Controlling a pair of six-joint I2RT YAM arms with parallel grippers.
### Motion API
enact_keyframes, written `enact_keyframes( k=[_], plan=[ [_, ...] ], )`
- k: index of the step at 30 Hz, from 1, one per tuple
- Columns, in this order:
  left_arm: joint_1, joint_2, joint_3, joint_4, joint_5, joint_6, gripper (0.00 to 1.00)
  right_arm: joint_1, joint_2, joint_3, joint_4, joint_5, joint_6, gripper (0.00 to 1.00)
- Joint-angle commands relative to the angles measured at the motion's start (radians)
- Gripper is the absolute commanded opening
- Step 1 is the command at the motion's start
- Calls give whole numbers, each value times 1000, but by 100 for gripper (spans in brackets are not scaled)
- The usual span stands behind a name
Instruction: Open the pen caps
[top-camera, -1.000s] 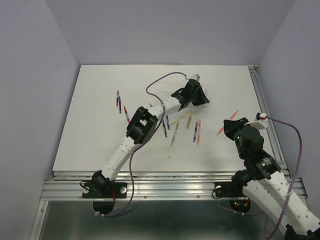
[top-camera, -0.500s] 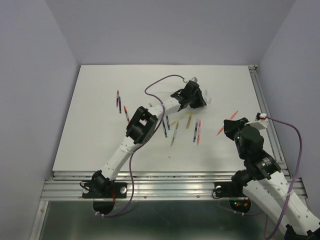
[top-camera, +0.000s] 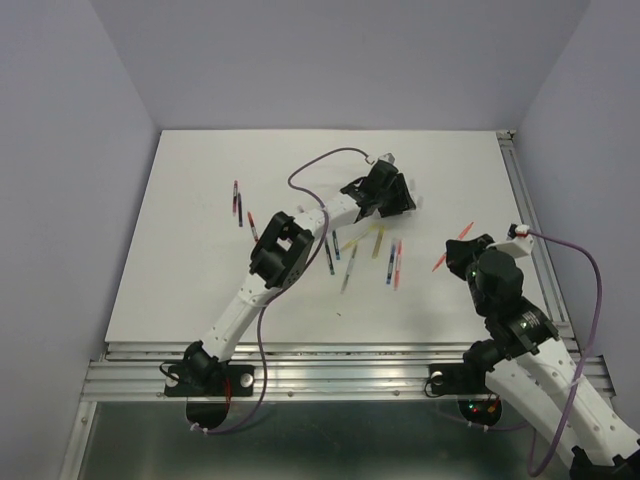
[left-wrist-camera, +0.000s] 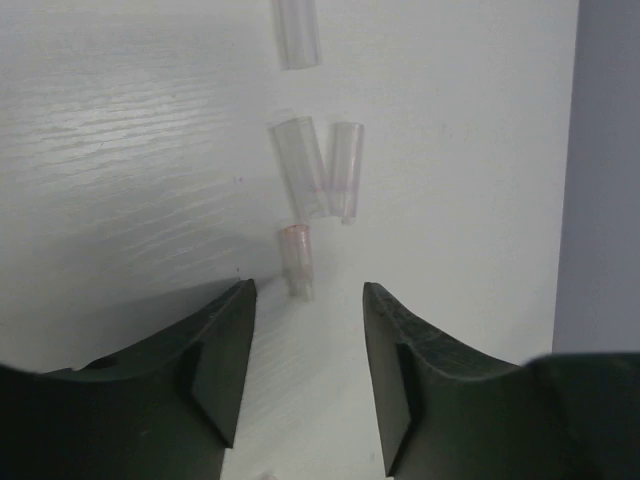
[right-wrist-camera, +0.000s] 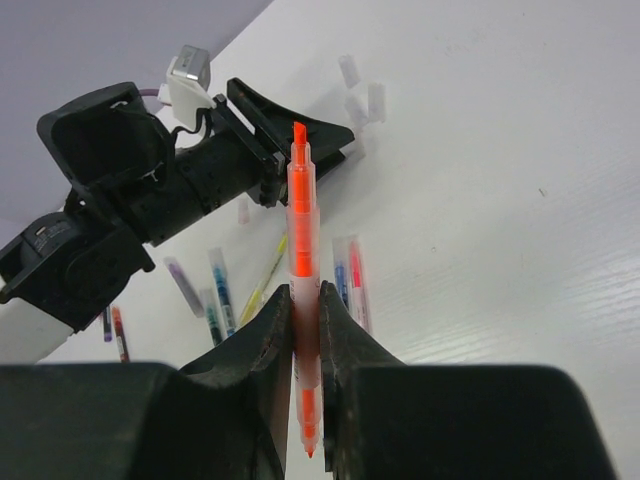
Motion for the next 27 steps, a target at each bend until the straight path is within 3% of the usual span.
enact_keyframes(
  k=[1, 7, 12, 15, 16, 18, 19, 23, 27],
  plan=[
    [6, -146, -21, -28, -29, 78, 61, 3, 19, -13, 31, 4, -15, 7],
    [6, -333, -78, -81, -61, 171, 79, 3, 48, 45, 46, -89, -44, 6],
    [8, -647, -398, -77, -234, 222, 88, 3, 134, 54, 128, -310, -55, 1],
    [28, -854, -650, -126, -336, 155, 90, 5, 224, 51, 204, -451, -59, 1],
    [29, -970, -802, -134, -404, 126, 91, 5, 296, 45, 281, -564, -58, 1],
    [29, -1089, -955, -144, -465, 29, 91, 41, 422, 45, 420, -640, -56, 1],
    [29, -1197, -1097, -158, -507, -12, 92, 101, 474, 71, 456, -634, -71, 1],
    [26, -1434, -1373, -206, -508, -190, 93, 294, 748, 253, 507, -479, -183, 2],
    [20, -1637, -1538, -238, -497, -264, 93, 322, 1060, 442, 579, -490, -183, 2]
  ],
)
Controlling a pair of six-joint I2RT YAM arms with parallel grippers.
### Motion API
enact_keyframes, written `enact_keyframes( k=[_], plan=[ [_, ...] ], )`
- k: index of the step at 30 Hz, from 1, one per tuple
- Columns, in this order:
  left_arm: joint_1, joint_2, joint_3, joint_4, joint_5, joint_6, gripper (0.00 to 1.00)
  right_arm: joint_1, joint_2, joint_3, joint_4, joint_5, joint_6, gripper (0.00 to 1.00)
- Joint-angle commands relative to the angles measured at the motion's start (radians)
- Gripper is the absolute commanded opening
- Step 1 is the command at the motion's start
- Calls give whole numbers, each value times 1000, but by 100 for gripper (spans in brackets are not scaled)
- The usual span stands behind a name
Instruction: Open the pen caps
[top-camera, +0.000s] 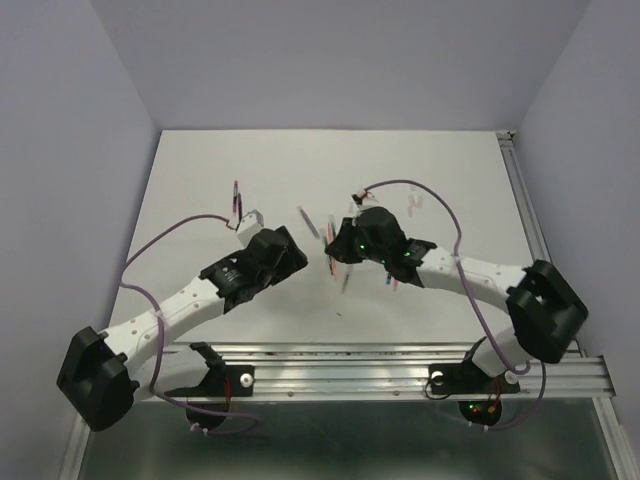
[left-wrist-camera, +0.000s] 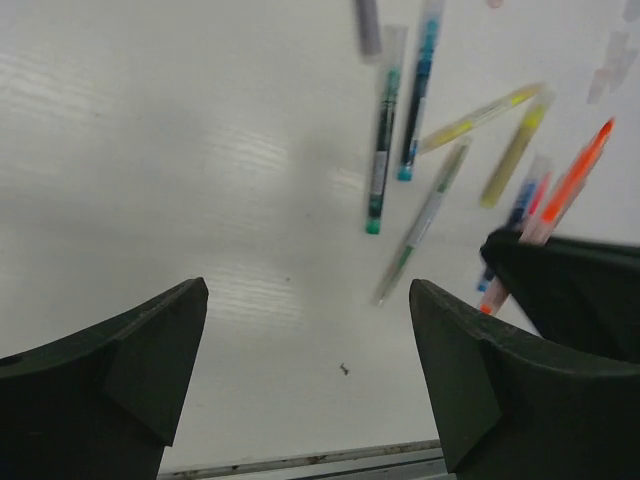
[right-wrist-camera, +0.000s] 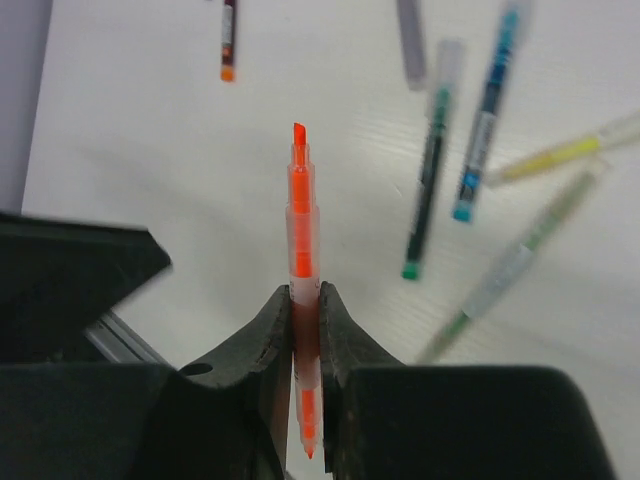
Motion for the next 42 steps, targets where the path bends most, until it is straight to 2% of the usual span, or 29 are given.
enact_keyframes(
  k=[1, 2, 3, 5, 6, 7, 9, 10, 14, 15, 18, 20, 21, 23, 24, 26, 31, 37, 42],
  plan=[
    [-8, -176, -114, -65, -56, -154, 94, 35, 226, 240, 169, 45, -67, 2],
    [-8, -241, -139, -88, -62, -159, 95, 41, 348, 288, 153, 61, -74, 2],
    [-8, -272, -151, -92, -62, -157, 96, 46, 407, 404, 140, 67, -83, 2],
    [-8, -341, -165, -121, -74, -156, 99, 55, 533, 530, 85, 69, -88, 2],
    [-8, -358, -168, -135, -77, -157, 99, 62, 646, 604, 56, 64, -98, 3],
    [-8, -384, -168, -154, -96, -159, 99, 67, 696, 715, 16, 65, -113, 3],
    [-8, -408, -166, -193, -119, -150, 99, 79, 829, 834, -31, 49, -143, 4],
    [-6, -434, -166, -201, -126, -150, 99, 82, 868, 950, -48, 50, -144, 5],
    [-6, -506, -182, -229, -143, -137, 99, 92, 1049, 1203, -205, 65, -158, 10],
    [-6, -522, -186, -234, -148, -136, 99, 93, 1075, 1248, -238, 52, -163, 14],
    [-5, -585, -200, -258, -165, -137, 99, 101, 1165, 1388, -320, 38, -167, 19],
    [-5, -624, -200, -272, -178, -139, 99, 102, 1181, 1414, -337, 41, -175, 26],
    [-6, -638, -200, -283, -183, -139, 99, 105, 1178, 1405, -328, 29, -178, 35],
    [-5, -664, -200, -295, -194, -139, 99, 105, 1146, 1372, -305, 20, -183, 39],
    [-6, -672, -202, -296, -198, -139, 99, 104, 1130, 1352, -276, 12, -187, 45],
    [-5, -686, -206, -295, -205, -134, 99, 104, 1094, 1283, -251, 15, -209, 51],
    [-5, -697, -220, -260, -183, -113, 99, 102, 960, 1175, -266, 142, -320, 62],
    [-5, -680, -228, -215, -182, -101, 99, 76, 857, 1048, -316, 262, -436, 64],
    [-5, -652, -225, -201, -182, -100, 99, 21, 860, 1034, -352, 199, -451, 62]
  ],
)
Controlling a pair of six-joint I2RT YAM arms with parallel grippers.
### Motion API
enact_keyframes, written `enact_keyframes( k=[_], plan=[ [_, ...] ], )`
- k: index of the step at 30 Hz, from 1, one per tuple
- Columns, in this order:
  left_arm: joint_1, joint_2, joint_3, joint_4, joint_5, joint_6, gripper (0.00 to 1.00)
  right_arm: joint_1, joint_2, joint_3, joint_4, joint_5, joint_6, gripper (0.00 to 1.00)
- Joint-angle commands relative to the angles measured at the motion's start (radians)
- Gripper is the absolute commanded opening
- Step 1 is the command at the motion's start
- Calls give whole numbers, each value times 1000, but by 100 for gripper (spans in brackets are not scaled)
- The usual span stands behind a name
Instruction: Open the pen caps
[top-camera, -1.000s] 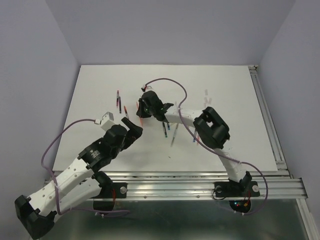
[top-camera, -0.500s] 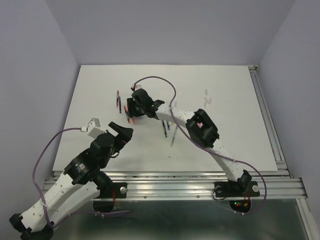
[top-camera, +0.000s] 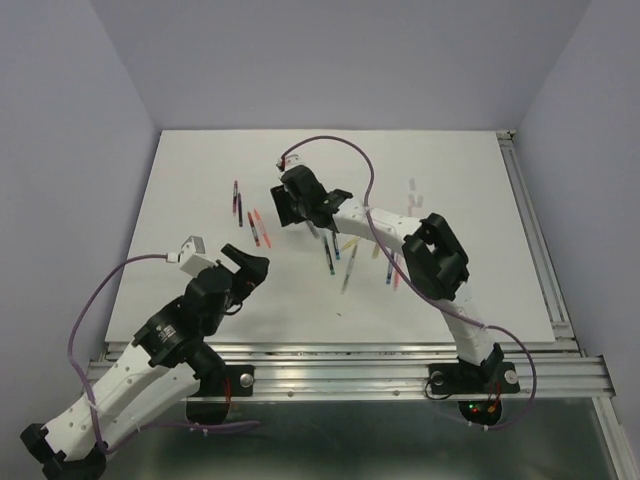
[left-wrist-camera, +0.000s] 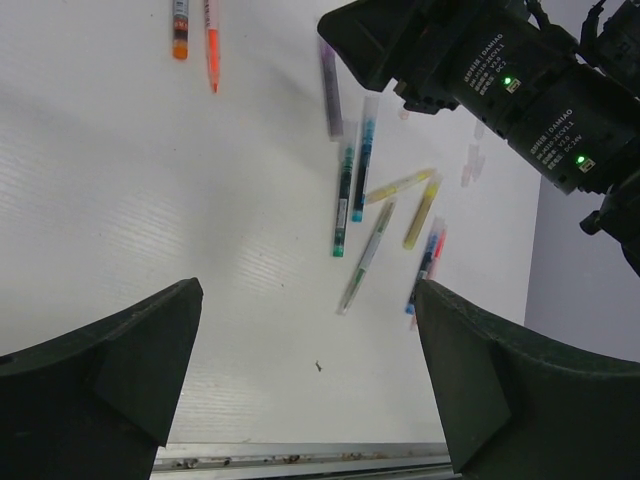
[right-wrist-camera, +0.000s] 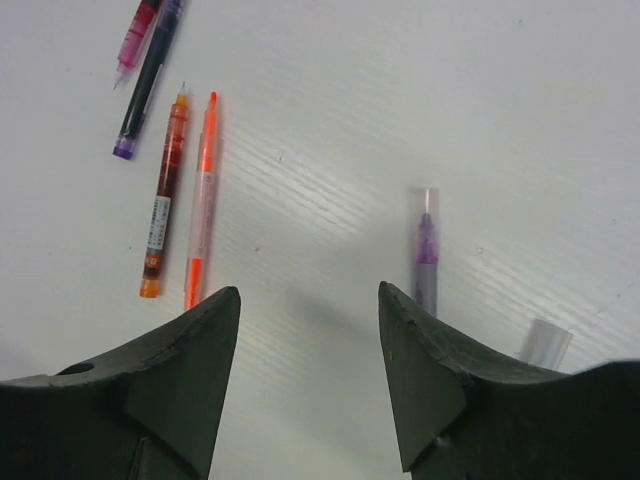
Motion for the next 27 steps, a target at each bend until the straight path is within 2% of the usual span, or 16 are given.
enact_keyframes(
  k=[1, 6, 9, 19, 21, 22, 24, 25, 27],
  plan=[
    [-2, 30, -4, 48, -26, 12, 99, -64, -10, -33, -26, -18, -57, 62],
    [-2, 59, -13, 78, -23, 5, 99, -92, 36, -14, -37, -95, -123, 60],
    [-3, 67, -16, 85, -26, -3, 99, -92, 53, -11, -58, -86, -143, 58],
    [-2, 83, -19, 98, -26, -9, 99, -94, 70, -108, -38, -136, -163, 51],
    [-2, 85, -21, 98, -25, -14, 99, -92, 63, -125, -38, -119, -147, 44],
    [-2, 87, -21, 98, -25, -14, 99, -92, 62, -150, -32, -109, -137, 35],
    [-2, 88, -16, 100, -26, -12, 99, -92, 45, -178, -16, -121, -133, 25],
    [-2, 90, -15, 98, -26, -9, 99, -92, 36, -213, 7, -150, -135, 17],
    [-2, 94, -8, 100, -23, -8, 99, -90, 11, -241, 32, -187, -136, 10]
  ],
)
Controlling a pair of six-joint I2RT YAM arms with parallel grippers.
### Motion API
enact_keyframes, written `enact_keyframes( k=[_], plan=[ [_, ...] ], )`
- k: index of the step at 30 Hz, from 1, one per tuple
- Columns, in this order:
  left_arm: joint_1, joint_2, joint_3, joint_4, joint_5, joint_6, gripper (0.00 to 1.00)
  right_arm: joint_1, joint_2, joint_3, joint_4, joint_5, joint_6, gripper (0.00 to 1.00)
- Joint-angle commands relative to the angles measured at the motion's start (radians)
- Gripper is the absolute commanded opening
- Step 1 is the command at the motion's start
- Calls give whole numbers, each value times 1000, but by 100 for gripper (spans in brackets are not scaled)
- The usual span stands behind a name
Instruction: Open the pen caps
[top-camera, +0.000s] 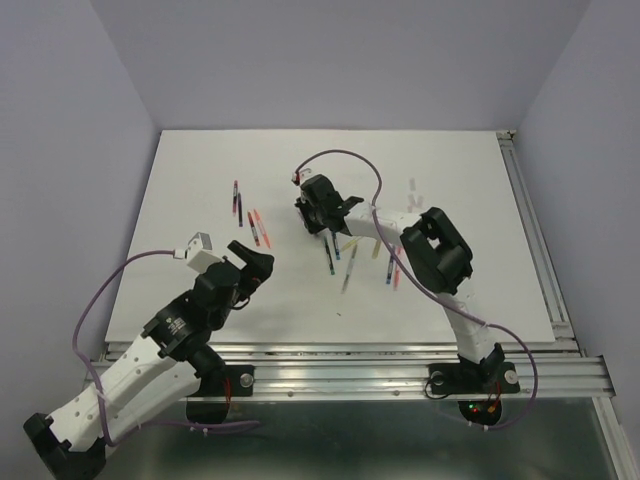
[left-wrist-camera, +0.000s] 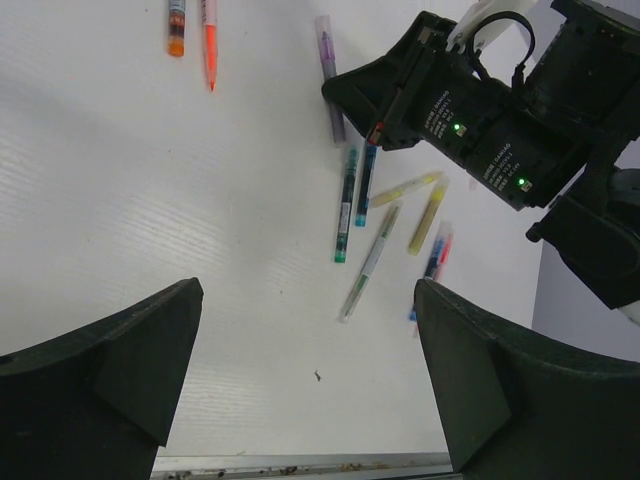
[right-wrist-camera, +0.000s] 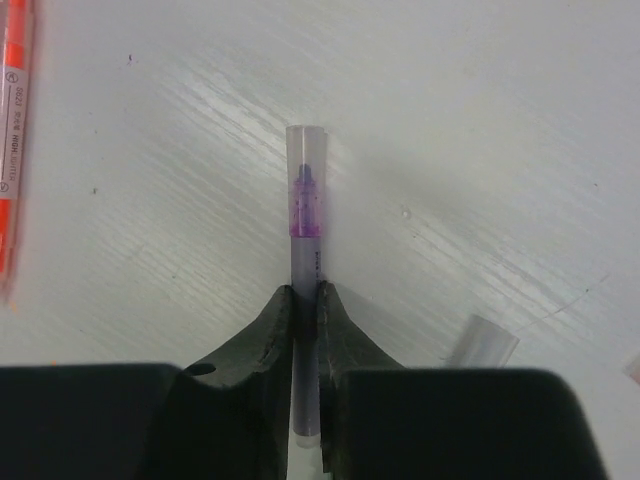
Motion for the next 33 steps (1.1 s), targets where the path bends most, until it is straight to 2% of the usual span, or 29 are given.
enact_keyframes(
  k=[1, 4, 7, 12, 16, 19, 22, 28, 33],
  plan=[
    [-2, 13, 5, 28, -23, -3, 99, 4, -25, -95, -6, -88, 3, 5],
    [-2, 29, 21, 19, -13, -8, 99, 4, -60, -118, 24, -181, 22, 1],
    [-2, 44, 44, 20, 0, 0, 99, 4, -111, -175, 101, -241, 60, 1],
    [-2, 72, 71, 65, 15, 23, 99, 4, -316, -323, 242, -301, 218, 1],
    [-3, 99, 64, 155, 50, 44, 99, 10, -503, -613, 457, -382, 374, 1],
    [-2, 151, 66, 230, 105, 55, 98, 27, -641, -745, 565, -407, 468, 1],
    [-3, 217, 74, 301, 158, 61, 93, 42, -744, -865, 625, -436, 532, 1],
    [-17, 325, 77, 433, 224, 50, 90, 64, -853, -943, 633, -474, 581, 1],
    [-48, 395, 75, 507, 195, 18, 85, 72, -887, -960, 613, -462, 581, 1]
  ],
)
